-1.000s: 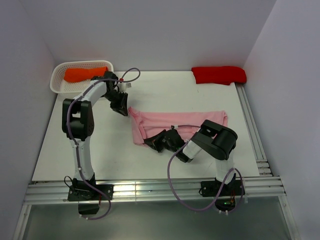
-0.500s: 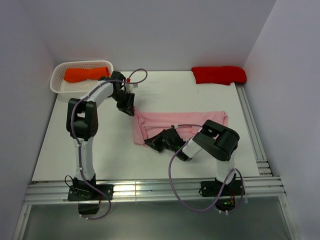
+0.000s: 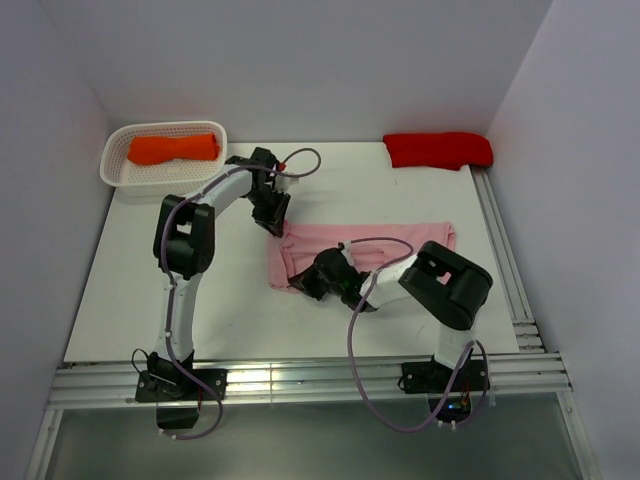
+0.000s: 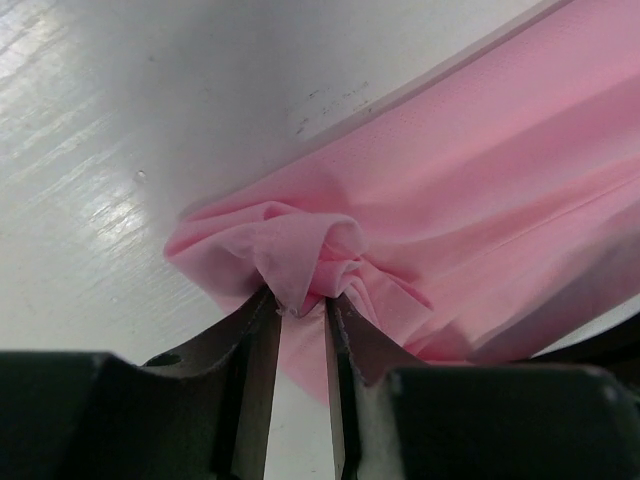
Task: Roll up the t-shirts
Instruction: Roll the tshirt
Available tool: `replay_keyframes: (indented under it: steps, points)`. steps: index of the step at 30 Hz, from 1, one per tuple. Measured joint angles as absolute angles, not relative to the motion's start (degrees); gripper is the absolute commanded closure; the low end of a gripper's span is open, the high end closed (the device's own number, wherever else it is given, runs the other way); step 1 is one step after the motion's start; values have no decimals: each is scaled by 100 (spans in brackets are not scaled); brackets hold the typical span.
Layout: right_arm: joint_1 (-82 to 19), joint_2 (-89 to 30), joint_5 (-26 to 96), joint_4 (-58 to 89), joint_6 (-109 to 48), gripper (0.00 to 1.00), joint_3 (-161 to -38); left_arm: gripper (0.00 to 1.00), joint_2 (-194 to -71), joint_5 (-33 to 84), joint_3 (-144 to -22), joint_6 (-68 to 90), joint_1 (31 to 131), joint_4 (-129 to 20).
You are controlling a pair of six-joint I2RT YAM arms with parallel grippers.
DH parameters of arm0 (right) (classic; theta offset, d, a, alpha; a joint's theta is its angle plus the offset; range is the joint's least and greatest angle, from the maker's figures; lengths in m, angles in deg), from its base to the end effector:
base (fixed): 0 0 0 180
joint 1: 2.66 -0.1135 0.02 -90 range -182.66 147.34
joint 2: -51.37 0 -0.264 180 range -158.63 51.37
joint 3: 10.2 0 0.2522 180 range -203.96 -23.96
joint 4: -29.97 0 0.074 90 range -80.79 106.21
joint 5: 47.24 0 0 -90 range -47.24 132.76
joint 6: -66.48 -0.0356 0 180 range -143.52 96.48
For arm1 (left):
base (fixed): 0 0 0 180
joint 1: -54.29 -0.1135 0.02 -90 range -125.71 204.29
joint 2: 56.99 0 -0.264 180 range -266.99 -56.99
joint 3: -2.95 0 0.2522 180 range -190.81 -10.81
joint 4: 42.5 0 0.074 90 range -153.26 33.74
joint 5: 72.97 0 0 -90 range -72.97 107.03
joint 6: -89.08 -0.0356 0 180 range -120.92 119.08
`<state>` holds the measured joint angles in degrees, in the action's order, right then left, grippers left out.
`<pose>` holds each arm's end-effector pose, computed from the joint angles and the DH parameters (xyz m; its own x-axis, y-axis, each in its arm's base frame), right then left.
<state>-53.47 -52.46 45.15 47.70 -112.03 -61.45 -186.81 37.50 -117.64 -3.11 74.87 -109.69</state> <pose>0.2073 0.2519 0.1069 -0.7619 0.6461 -0.0452 0.3414 0.4598 0.8198 0.4293 -0.1745 0.1715 -0.8938 0.3739 -0.2476 0.4407 0.8345 -0.3307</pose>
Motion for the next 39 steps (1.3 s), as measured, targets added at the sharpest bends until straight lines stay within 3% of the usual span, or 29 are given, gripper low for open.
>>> replay_keyframes:
  steps: [2,6,9,21,30,39]
  points:
    - [-5388,-5189,4539,4573,-11100,98,-6237,71,-18712,3654,-11764,-311,7541,-10967]
    - [-5469,-5032,4579,4129,-10875,79,-6434,71,-18714,3490,-11766,-311,7616,-10967]
    - [-5548,-4809,4738,3609,-10650,71,-6659,71,-18714,3383,-11766,-313,7657,-10965]
    - [-5804,-4277,5630,1283,-9522,70,-8436,70,-18714,3173,-11772,-318,7758,-10967]
    - [-5760,-5884,5803,744,-8307,75,-10432,69,-18714,3110,-11779,-320,7786,-10969]
    - [-5605,-6712,5886,320,-7693,74,-10958,69,-18714,3051,-11809,-327,7810,-11002]
